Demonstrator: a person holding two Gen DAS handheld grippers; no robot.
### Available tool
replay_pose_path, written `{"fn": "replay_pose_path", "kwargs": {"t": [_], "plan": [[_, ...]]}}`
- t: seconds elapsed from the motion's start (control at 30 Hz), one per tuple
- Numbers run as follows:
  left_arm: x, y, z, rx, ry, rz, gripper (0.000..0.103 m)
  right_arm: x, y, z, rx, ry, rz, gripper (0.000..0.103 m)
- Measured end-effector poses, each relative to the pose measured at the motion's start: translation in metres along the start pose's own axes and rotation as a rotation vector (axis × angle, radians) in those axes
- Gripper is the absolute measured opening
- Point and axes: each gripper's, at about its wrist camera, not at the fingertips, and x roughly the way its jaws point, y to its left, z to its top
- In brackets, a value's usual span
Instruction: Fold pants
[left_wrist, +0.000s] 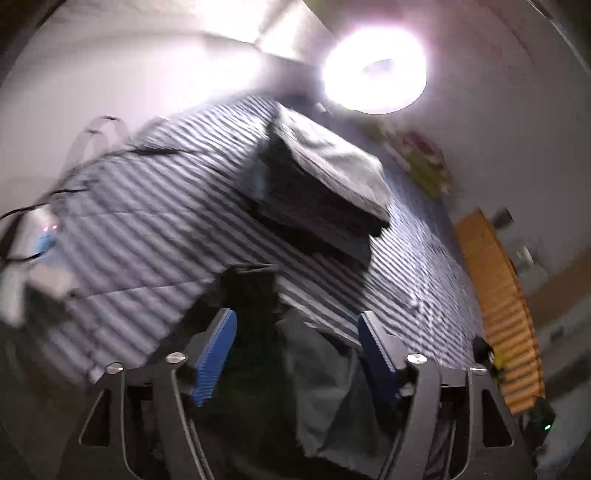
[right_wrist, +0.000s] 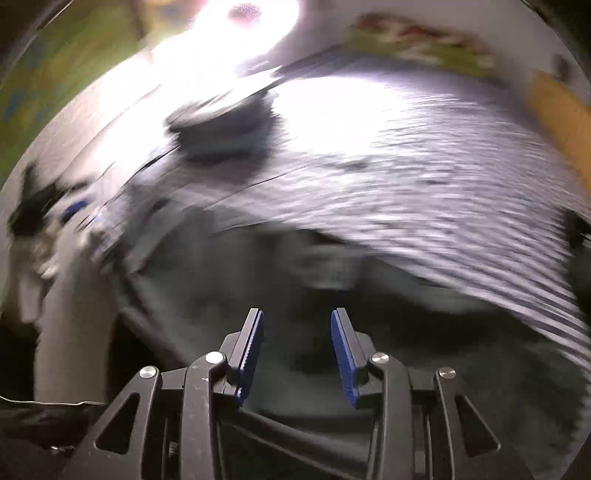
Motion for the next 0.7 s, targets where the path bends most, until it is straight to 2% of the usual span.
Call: {"fn": "replay_pose_path", "kwargs": {"t": [0.07, 0.17, 0.2, 0.23, 0.27, 0.37, 0.43, 0.53, 0.6, 0.7], "plan": [[0.030, -0.002, 0.009, -0.009, 0.052, 0.018, 0.075, 0.032, 0.043, 0.008, -0.089, 0.029, 0.040, 0.035], [0.066, 0.001, 0.021, -0.001, 0.109, 0.110, 0.074, 0.073, 0.101, 0.016, -0.193, 0.064, 0.103, 0.037], [0.075, 0.004, 0.024, -0.007, 0.133, 0.120, 0.068, 0.084, 0.116, 0.017, -0.222, 0.082, 0.129, 0.042], [0.085, 0.011, 0.027, -0.024, 0.163, 0.137, 0.055, 0.095, 0.131, 0.017, -0.250, 0.101, 0.140, 0.046], [0.089, 0.014, 0.026, -0.036, 0.187, 0.159, 0.021, 0.107, 0.146, 0.014, -0.288, 0.120, 0.140, 0.046], [0.099, 0.029, 0.025, -0.038, 0.209, 0.172, 0.016, 0.132, 0.178, 0.000, -0.410, 0.153, 0.105, 0.046], [0.091, 0.031, 0.022, -0.038, 0.201, 0.175, 0.015, 0.146, 0.189, -0.008, -0.470, 0.148, 0.028, 0.046], [0.078, 0.036, 0.022, -0.072, 0.189, 0.139, 0.014, 0.154, 0.184, -0.007, -0.476, 0.141, -0.047, 0.043], [0.072, 0.041, 0.025, -0.088, 0.182, 0.125, 0.014, 0.154, 0.176, -0.004, -0.448, 0.156, -0.032, 0.033], [0.057, 0.038, 0.028, -0.089, 0.170, 0.123, 0.014, 0.147, 0.169, -0.002, -0.434, 0.152, -0.007, 0.010]]}}
